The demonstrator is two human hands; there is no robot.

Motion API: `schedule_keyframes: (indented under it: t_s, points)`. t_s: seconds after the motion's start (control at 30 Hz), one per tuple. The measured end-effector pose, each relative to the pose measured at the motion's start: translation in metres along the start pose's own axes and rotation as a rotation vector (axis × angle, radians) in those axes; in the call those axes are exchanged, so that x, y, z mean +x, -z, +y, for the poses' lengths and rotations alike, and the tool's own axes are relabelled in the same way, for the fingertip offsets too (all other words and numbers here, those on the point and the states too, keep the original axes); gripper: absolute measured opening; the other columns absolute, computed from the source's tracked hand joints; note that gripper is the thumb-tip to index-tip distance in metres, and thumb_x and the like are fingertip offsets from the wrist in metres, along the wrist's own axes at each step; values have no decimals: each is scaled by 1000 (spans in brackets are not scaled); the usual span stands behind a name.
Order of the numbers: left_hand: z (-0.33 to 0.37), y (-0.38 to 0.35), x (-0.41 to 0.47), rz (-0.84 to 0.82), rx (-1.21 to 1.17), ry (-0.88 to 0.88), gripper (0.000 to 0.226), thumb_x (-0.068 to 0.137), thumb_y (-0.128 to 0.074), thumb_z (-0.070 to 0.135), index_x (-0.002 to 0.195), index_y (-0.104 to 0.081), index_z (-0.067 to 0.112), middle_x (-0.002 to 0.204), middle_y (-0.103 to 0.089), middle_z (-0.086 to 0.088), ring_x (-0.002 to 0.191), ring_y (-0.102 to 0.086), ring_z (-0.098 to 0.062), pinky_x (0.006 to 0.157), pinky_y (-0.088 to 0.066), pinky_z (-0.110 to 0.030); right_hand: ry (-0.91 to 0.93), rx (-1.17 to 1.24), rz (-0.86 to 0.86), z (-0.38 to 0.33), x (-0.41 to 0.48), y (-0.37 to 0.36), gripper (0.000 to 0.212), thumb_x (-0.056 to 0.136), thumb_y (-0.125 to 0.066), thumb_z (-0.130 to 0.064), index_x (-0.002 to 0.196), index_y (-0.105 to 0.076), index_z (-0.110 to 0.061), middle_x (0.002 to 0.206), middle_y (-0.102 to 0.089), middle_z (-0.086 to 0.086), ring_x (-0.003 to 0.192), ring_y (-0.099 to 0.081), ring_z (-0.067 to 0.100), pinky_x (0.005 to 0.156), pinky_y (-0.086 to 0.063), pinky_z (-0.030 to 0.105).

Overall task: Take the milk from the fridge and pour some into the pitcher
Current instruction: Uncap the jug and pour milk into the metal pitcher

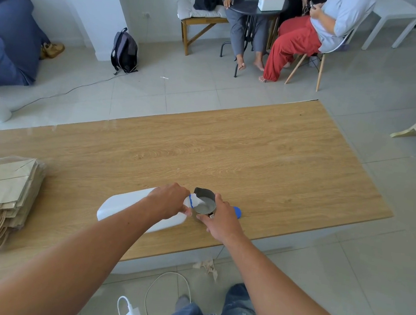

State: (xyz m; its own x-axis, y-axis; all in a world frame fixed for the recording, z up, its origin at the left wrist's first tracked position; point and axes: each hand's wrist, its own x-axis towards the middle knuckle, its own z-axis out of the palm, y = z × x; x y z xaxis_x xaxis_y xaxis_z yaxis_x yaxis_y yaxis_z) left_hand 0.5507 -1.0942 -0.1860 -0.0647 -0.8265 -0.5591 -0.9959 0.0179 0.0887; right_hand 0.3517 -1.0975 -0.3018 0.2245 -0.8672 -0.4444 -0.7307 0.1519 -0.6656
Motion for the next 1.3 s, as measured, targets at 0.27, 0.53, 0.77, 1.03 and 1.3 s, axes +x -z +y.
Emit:
schedule_keyframes:
  t_s: [0.27, 0.53, 0.77, 1.03, 1.3]
  points:
    - [1, 1, 0, -10, -7, 9, 57, 103, -74, 54, 144, -64, 16, 126, -69, -9, 94, -58, -25, 77, -48, -38, 2, 0, 9, 1, -1, 0, 108, 96, -83, -52, 176, -16, -25, 154, -49, 9, 120, -73, 35, 105, -59, 49]
    - [3, 3, 1, -17, -2, 18, 60, 104, -73, 54, 149, -62, 17, 129, -69, -9, 96, -60, -26, 77, -47, -37, 10, -11, 11, -1, -2, 1, 105, 95, -84, -52, 174, -21, -24, 149, -53, 9, 115, -74, 35, 100, -61, 50]
    - [4, 4, 1, -15, 3, 10, 62, 104, -73, 54, 151, -61, 16, 132, -70, -10, 116, -71, -32, 79, -48, -37, 3, -12, 12, 0, -3, 2, 109, 95, -83, -52, 176, -16, -23, 157, -49, 11, 120, -73, 35, 105, -59, 50]
    - [5, 4, 1, -14, 12, 16, 65, 103, -73, 54, 154, -60, 16, 134, -69, -10, 118, -71, -32, 80, -49, -37, 17, -11, 14, -3, -5, 4, 109, 97, -82, -52, 177, -15, -23, 160, -48, 12, 119, -73, 33, 105, -59, 48]
    - [4, 4, 3, -16, 22, 15, 61, 103, -74, 55, 150, -62, 17, 127, -70, -8, 98, -62, -27, 78, -47, -37, 12, -9, 18, -3, -6, 5, 108, 97, -82, -54, 177, -15, -25, 155, -49, 11, 120, -72, 33, 106, -58, 48]
